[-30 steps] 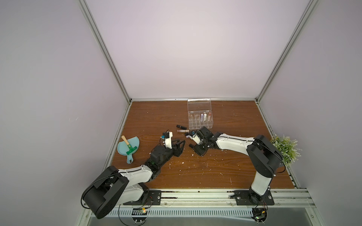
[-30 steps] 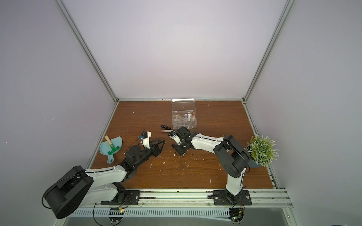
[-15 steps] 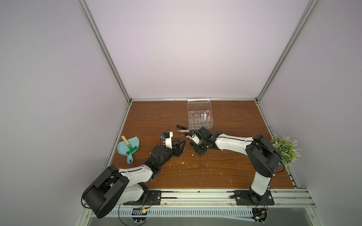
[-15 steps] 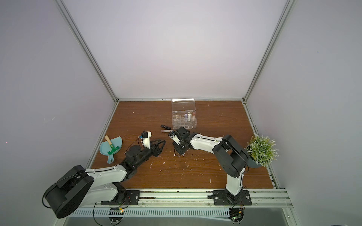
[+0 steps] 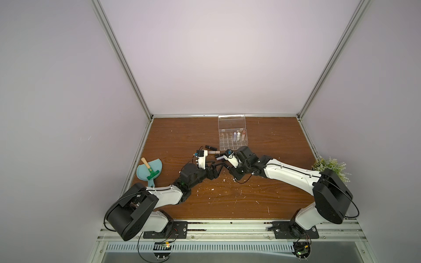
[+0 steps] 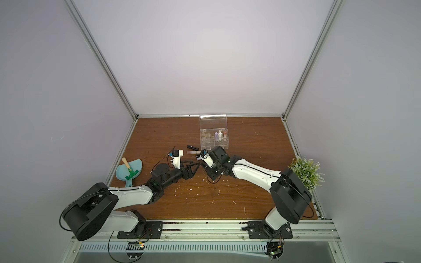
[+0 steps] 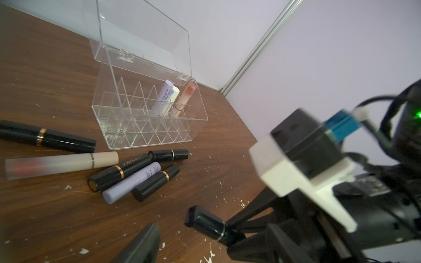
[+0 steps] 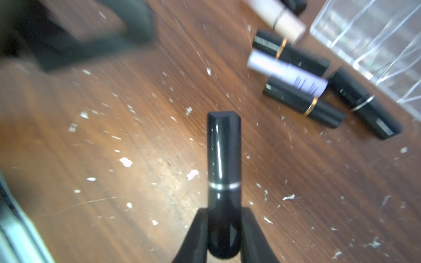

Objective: Arrange the lipsticks in the organizer
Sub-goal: Pick up the lipstick at the center of the board.

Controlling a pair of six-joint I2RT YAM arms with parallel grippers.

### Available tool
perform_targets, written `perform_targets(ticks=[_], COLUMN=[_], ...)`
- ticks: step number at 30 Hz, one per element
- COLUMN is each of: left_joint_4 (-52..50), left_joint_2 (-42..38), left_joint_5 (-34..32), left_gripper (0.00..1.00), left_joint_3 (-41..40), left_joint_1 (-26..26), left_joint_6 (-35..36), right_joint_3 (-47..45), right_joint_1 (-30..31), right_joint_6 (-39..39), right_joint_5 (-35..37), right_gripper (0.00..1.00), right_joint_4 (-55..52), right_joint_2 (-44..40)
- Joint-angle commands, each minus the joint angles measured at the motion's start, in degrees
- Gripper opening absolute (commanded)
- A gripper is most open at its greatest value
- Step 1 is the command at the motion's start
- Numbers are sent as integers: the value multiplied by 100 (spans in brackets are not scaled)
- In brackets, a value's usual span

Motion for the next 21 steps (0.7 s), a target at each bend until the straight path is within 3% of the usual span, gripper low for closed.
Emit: perform_targets(ticks=[1, 11, 21], left_joint_4=[155, 1311, 2962], left_joint_2=[106, 467, 1148], left_joint_5=[436, 1199, 1427], left_gripper=[77, 67, 49], left_joint_3=[142, 212, -3], left_joint_1=[-2, 2, 128], left_joint_6=[-112, -921, -1775], right_joint_3=[248, 317, 202], right_joint_1=[24, 39, 48], right_joint_6=[77, 155, 205], right_joint_5=[-400, -847, -951], right_gripper=[16, 16, 16], right_joint_4=[-32, 51, 90], right_joint_2=[-315, -538, -823])
